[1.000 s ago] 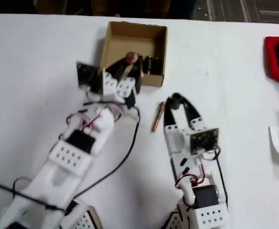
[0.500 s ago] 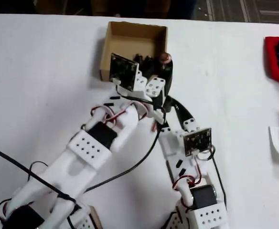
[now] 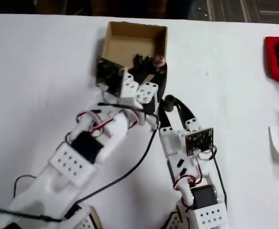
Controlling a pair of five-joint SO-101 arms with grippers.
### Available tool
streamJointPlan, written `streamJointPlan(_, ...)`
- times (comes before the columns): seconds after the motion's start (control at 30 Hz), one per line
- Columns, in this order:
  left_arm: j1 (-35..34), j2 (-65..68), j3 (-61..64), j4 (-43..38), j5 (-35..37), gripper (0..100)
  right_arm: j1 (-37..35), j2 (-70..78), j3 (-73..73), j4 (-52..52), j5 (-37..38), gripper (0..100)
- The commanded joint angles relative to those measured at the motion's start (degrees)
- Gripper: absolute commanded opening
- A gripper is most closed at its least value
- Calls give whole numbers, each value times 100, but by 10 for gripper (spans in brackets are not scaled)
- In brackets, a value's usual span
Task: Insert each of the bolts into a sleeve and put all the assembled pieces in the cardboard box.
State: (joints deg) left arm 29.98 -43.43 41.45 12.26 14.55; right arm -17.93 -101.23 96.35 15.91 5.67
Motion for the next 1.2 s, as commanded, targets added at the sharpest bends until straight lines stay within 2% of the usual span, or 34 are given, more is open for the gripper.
streamJointPlan(0.0,26,-316,-84,18,9,27,66,-48,62,-40,0,20)
streamJointPlan(0.4,352,-308,409,35,0,27,75,13,62,-242,0,20)
streamJointPlan(0.77,343,-360,356,53,0,27,66,1376,26,-1341,0,20)
streamJointPlan(1.17,308,-316,998,18,0,27,66,1912,-413,-1376,0,20)
